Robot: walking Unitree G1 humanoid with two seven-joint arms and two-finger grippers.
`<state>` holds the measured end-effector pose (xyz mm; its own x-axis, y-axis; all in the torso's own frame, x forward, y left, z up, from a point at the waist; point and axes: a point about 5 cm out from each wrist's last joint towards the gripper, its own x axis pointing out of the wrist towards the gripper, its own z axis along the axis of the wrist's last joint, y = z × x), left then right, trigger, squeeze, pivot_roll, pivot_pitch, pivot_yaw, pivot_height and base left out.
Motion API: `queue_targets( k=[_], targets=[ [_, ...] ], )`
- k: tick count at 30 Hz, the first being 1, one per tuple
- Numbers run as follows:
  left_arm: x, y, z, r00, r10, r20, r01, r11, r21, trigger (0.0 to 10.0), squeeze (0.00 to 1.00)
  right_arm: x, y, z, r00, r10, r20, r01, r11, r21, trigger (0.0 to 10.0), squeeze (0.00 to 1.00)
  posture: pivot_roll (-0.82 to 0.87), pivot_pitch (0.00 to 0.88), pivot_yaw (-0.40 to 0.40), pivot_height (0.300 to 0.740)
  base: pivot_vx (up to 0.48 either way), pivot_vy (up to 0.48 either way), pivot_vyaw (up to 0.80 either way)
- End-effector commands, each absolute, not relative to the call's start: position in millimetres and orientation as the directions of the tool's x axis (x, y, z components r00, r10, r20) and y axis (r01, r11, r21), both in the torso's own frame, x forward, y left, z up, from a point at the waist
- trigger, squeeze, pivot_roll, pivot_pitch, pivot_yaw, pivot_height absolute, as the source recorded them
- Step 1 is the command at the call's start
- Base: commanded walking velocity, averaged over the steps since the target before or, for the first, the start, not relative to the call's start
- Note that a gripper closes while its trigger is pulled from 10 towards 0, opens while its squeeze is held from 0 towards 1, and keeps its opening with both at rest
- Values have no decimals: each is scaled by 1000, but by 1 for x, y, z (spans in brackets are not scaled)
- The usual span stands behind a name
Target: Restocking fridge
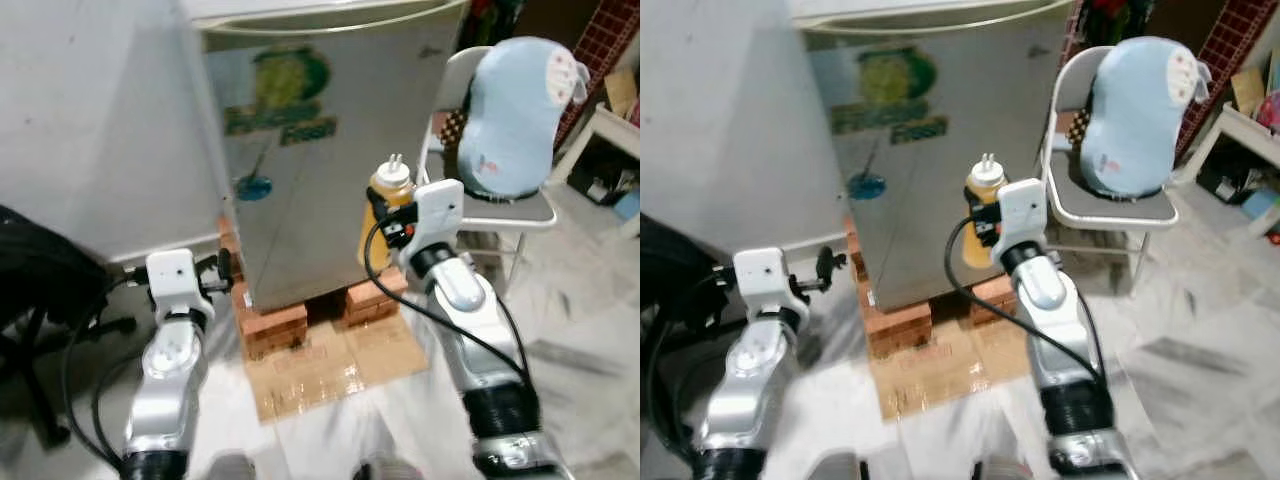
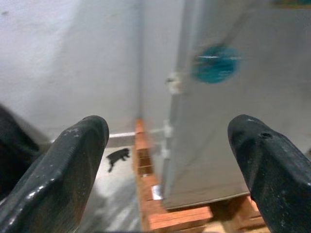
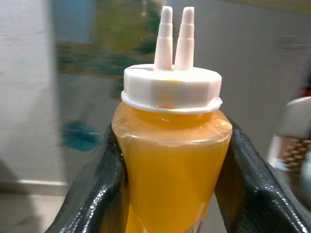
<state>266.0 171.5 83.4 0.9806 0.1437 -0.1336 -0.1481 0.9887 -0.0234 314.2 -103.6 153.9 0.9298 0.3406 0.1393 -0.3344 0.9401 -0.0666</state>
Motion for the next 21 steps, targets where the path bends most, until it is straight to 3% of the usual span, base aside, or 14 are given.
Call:
queue_targets(
  k=[1, 8, 21],
  targets=[
    [268, 170, 93, 989, 127, -80, -130, 991, -25, 10000, 0, 314, -99, 162, 917, 360, 171, -351, 933, -82, 10000, 0, 17, 67, -38, 740, 0, 0, 0],
    [268, 174, 99, 991, 130, -45, -131, 991, -28, 10000, 0, 313, -98, 162, 910, 374, 179, -359, 927, -111, 10000, 0, 17, 72, -37, 740, 0, 0, 0],
    [267, 170, 99, 993, 110, -37, -112, 991, -67, 10000, 0, 313, -100, 161, 912, 373, 172, -357, 927, -117, 10000, 0, 17, 72, -48, 740, 462, 0, 0]
  ],
)
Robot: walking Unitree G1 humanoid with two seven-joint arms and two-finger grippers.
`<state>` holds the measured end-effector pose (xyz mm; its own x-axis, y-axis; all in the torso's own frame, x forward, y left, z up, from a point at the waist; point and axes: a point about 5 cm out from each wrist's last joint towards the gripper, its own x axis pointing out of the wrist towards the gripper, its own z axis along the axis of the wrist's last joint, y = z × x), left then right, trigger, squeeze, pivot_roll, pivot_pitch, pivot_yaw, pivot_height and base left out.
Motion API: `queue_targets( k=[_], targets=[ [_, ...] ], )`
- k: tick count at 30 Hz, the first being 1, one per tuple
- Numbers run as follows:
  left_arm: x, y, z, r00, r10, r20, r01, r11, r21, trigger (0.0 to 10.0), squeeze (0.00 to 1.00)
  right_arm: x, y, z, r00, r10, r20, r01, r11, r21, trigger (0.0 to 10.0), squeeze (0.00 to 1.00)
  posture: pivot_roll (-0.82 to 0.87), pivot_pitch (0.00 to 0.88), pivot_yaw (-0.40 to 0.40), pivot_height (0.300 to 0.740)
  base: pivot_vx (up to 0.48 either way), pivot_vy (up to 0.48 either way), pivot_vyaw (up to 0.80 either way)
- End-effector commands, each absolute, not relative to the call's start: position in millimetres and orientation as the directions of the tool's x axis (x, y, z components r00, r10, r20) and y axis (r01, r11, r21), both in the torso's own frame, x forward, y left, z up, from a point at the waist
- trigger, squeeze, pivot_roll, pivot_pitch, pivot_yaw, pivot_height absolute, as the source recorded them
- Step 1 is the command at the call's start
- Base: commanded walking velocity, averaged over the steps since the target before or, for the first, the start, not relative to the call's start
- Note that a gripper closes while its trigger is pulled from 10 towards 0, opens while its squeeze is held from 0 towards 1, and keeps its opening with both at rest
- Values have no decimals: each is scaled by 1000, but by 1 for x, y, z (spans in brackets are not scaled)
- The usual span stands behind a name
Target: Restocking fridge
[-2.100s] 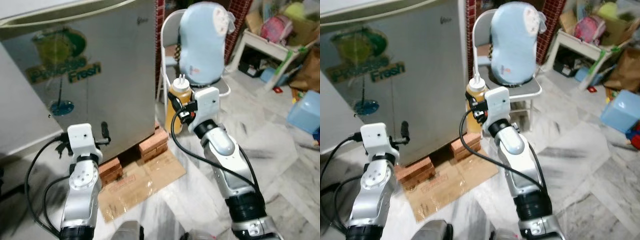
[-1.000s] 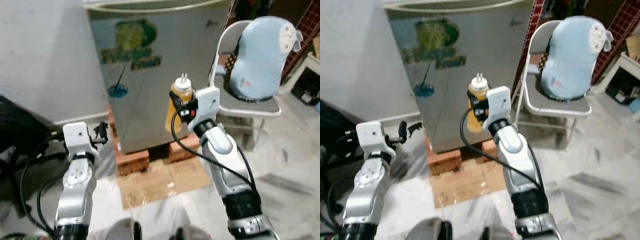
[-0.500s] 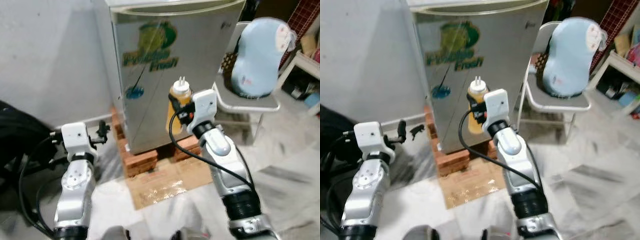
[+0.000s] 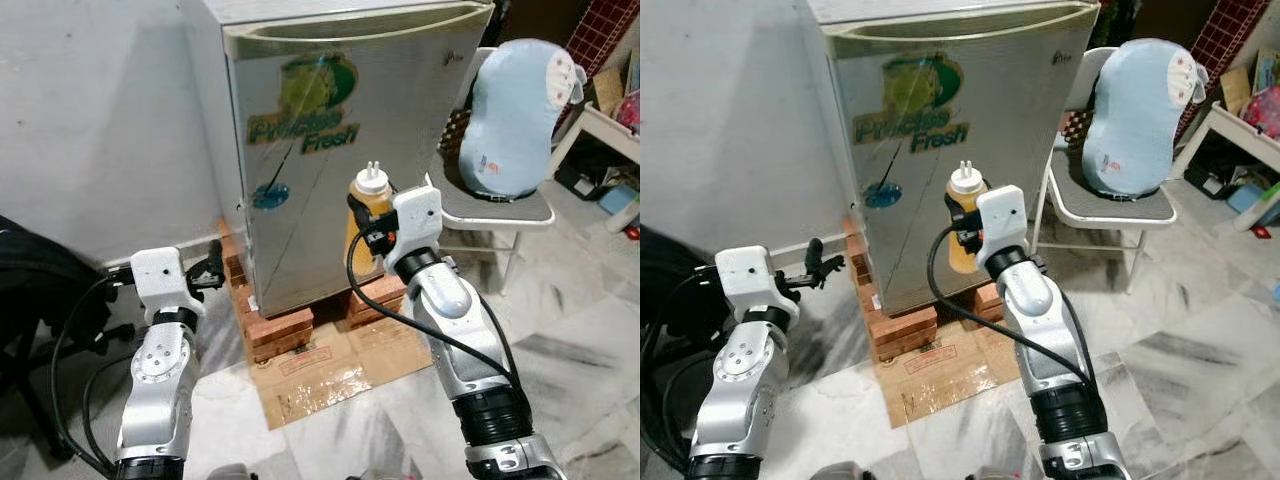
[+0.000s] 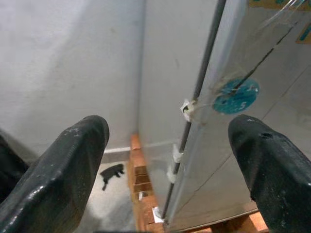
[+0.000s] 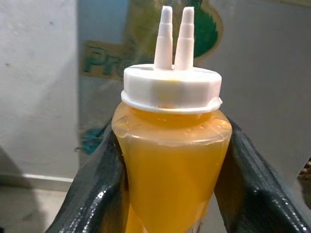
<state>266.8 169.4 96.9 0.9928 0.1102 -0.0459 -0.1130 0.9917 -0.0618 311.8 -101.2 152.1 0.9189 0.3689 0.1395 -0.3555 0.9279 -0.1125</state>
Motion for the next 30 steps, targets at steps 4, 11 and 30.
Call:
queue_targets(
  k=[4, 11, 30],
  targets=[
    [268, 171, 96, 991, 120, -61, -126, 988, -92, 10000, 0, 314, -99, 161, 912, 373, 172, -357, 927, -118, 10000, 0, 17, 70, -49, 740, 409, 85, 0],
    [268, 170, 96, 991, 121, -63, -125, 989, -77, 10000, 0, 313, -99, 159, 912, 374, 166, -359, 926, -116, 10000, 0, 16, 67, -47, 740, 273, 359, -480],
    [275, 176, 94, 988, 133, -82, -138, 988, -63, 10000, 0, 312, -103, 158, 919, 360, 162, -344, 931, -122, 10000, 0, 16, 70, -47, 740, 0, 0, 0]
  ],
)
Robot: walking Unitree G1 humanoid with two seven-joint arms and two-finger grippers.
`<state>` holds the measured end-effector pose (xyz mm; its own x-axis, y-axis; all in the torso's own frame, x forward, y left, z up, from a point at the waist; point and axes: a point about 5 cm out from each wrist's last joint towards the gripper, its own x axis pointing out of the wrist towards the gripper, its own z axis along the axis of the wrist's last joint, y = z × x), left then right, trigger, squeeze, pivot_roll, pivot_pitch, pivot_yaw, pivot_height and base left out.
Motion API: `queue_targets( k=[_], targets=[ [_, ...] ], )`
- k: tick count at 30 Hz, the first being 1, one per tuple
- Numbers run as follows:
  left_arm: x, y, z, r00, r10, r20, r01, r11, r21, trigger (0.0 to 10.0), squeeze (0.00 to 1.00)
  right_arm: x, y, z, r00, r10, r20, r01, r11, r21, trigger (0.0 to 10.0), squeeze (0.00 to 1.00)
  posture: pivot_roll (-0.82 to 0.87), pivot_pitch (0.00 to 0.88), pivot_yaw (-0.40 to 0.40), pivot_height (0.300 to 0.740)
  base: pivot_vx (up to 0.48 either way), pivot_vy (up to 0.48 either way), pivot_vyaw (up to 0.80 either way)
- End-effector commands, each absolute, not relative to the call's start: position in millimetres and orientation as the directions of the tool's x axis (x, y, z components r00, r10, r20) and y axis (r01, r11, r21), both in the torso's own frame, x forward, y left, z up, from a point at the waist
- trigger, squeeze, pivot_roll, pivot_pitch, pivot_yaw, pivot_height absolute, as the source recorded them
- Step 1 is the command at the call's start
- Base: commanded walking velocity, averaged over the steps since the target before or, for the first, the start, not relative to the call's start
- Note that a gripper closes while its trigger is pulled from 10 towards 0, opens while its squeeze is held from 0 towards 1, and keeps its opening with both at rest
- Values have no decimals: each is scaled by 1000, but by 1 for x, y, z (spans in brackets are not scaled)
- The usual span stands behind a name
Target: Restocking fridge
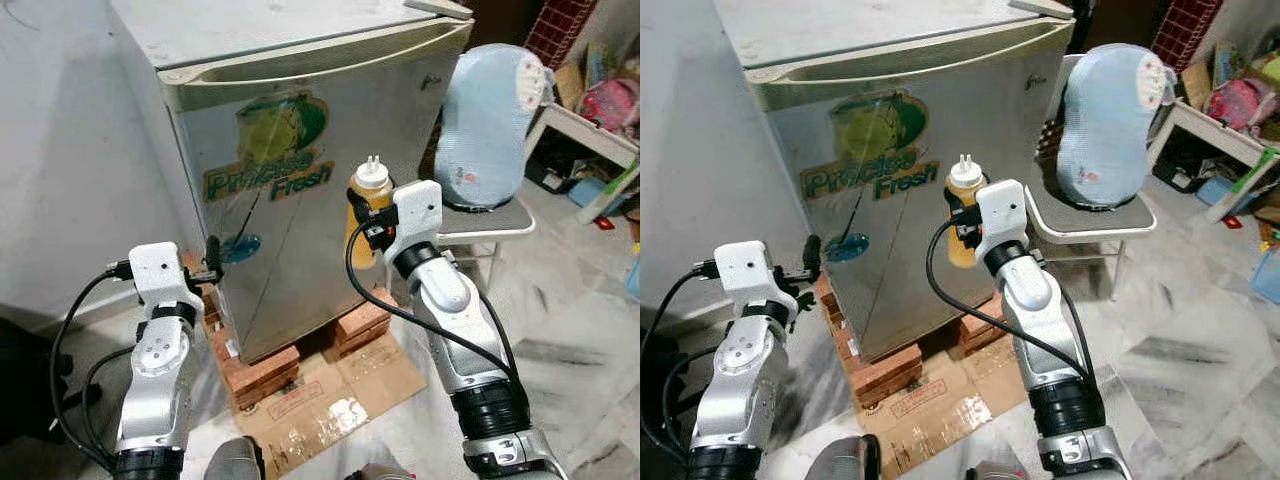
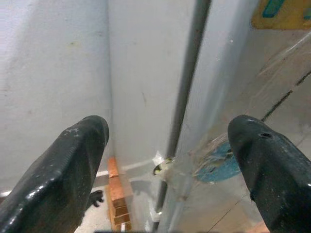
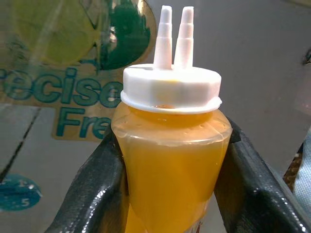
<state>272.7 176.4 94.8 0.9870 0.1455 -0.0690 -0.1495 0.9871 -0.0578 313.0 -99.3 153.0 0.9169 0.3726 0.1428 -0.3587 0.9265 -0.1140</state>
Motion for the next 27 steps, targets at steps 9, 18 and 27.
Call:
queue_targets(
  k=[9, 18, 27],
  targets=[
    [286, 193, 96, 979, 176, -101, -184, 980, -73, 10000, 0, 313, -106, 157, 924, 350, 153, -333, 935, -123, 10000, 0, 14, 80, -50, 740, 0, 0, 0],
    [284, 190, 94, 984, 149, -101, -156, 985, -70, 10000, 0, 313, -106, 157, 925, 347, 153, -330, 936, -125, 10000, 0, 12, 81, -49, 740, 0, 427, 0],
    [283, 186, 95, 988, 127, -89, -131, 991, -40, 10000, 0, 314, -108, 156, 932, 330, 148, -314, 941, -125, 10000, 0, 15, 79, -45, 740, 0, 53, -115]
  ],
)
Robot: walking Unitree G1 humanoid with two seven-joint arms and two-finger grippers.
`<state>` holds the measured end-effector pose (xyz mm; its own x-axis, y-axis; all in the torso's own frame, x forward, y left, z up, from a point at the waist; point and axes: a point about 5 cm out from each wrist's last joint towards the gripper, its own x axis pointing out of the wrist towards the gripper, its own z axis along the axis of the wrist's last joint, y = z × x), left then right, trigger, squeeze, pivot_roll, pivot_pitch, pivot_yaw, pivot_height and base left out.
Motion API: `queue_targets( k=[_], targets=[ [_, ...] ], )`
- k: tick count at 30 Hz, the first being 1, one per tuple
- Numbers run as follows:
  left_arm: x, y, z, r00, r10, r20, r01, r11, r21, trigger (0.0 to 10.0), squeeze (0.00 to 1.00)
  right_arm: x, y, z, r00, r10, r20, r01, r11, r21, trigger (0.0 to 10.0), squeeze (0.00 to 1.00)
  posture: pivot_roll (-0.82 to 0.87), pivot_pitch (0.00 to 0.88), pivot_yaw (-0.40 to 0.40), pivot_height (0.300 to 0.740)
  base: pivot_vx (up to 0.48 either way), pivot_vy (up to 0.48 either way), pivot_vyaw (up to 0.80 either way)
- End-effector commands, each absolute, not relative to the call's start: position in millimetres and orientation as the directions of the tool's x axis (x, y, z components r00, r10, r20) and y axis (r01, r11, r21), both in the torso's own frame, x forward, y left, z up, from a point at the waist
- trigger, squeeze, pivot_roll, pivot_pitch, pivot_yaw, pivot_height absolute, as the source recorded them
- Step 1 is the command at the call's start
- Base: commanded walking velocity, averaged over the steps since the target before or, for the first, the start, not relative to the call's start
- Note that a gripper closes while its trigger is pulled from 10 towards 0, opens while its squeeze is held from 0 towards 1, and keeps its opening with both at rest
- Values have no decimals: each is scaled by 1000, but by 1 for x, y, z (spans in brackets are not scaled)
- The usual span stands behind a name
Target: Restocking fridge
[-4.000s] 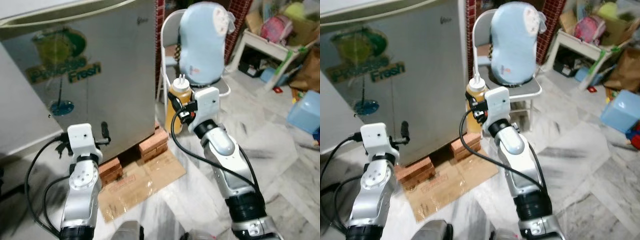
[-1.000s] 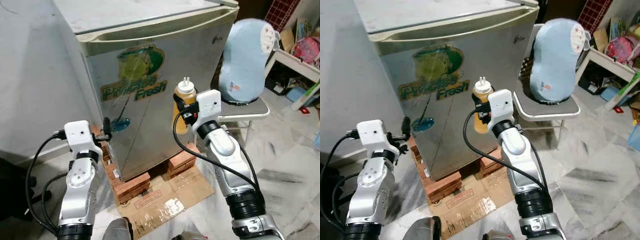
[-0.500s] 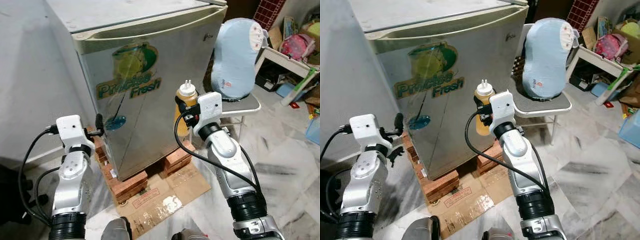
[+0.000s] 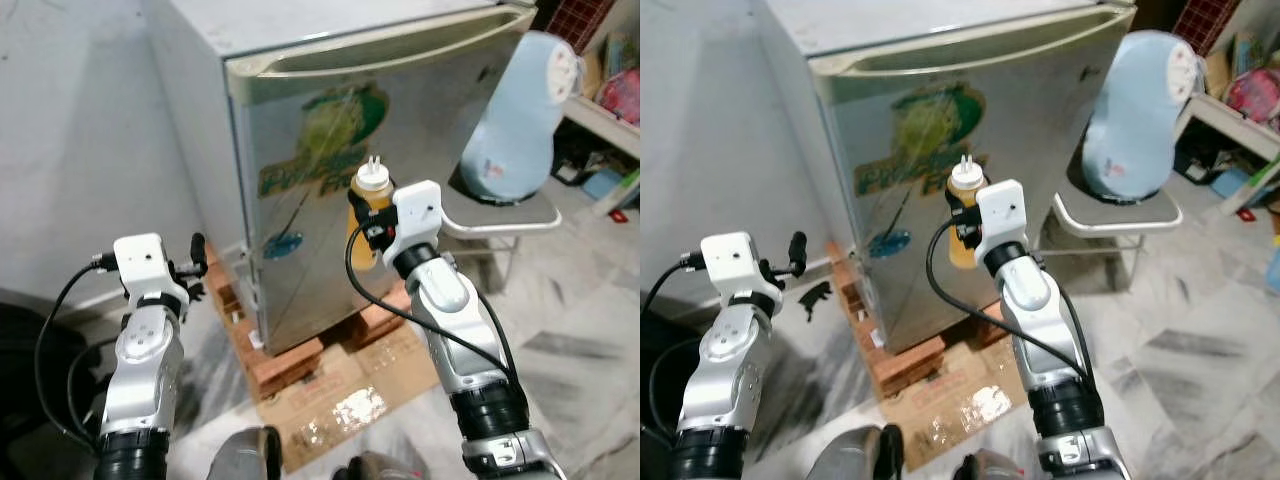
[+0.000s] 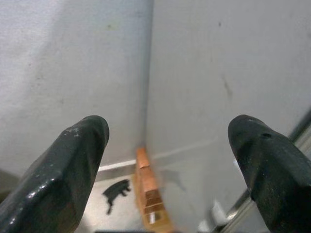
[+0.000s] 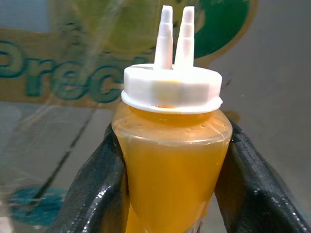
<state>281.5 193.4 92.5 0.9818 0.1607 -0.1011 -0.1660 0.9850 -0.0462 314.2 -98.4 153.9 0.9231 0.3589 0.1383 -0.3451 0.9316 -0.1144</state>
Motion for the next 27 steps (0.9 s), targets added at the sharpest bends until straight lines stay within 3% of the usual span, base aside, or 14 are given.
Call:
queue_targets(
  k=[1, 12, 22, 27],
  targets=[
    [284, 186, 95, 988, 126, -88, -129, 991, -34, 10000, 0, 315, -108, 156, 932, 329, 149, -313, 942, -126, 10000, 0, 14, 76, -46, 740, 0, 0, -575],
    [283, 184, 97, 989, 121, -80, -122, 992, -8, 10000, 0, 316, -111, 157, 937, 313, 153, -293, 946, -138, 10000, 0, 17, 70, -41, 740, 0, 0, -157],
    [283, 187, 92, 981, 155, -112, -152, 988, 38, 10000, 0, 307, -136, 139, 977, 194, 90, -176, 969, -173, 10000, 0, 9, 82, -22, 740, 0, 0, 0],
    [288, 187, 92, 975, 177, -131, -170, 983, 68, 10000, 0, 308, -144, 126, 985, 171, 25, -163, 968, -189, 10000, 0, 4, 82, -17, 740, 0, -359, 0]
  ],
)
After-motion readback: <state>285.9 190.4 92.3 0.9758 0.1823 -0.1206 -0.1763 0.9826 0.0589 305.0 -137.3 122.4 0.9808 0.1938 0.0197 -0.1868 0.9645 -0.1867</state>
